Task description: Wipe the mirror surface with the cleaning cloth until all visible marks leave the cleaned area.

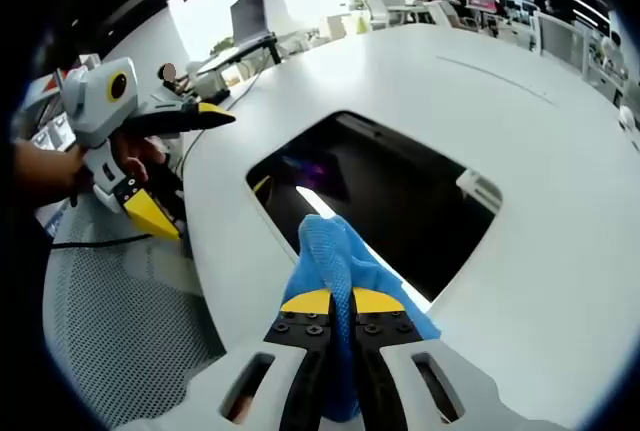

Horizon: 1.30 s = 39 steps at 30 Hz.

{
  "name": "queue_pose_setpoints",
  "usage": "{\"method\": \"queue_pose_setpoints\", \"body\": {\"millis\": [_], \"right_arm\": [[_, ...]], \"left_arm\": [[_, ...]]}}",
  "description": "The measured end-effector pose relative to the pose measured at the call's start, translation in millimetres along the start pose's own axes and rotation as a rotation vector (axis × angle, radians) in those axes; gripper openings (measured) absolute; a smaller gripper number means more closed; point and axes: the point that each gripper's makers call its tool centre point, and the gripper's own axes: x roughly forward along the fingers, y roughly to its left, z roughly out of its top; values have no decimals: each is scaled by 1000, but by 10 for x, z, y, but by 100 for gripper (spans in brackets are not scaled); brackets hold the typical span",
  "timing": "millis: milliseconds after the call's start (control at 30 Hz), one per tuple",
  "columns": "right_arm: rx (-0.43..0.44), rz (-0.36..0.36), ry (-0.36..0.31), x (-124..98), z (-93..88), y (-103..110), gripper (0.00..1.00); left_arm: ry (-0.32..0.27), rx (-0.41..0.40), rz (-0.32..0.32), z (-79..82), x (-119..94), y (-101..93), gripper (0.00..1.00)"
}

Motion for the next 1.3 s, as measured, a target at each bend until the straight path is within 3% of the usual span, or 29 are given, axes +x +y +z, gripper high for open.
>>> {"method": "queue_pose_setpoints", "body": {"millis": [1300], "right_arm": [[12, -1, 24, -72, -55, -97, 0]], "left_arm": [[10, 12, -10, -7, 5, -5, 100]]}}
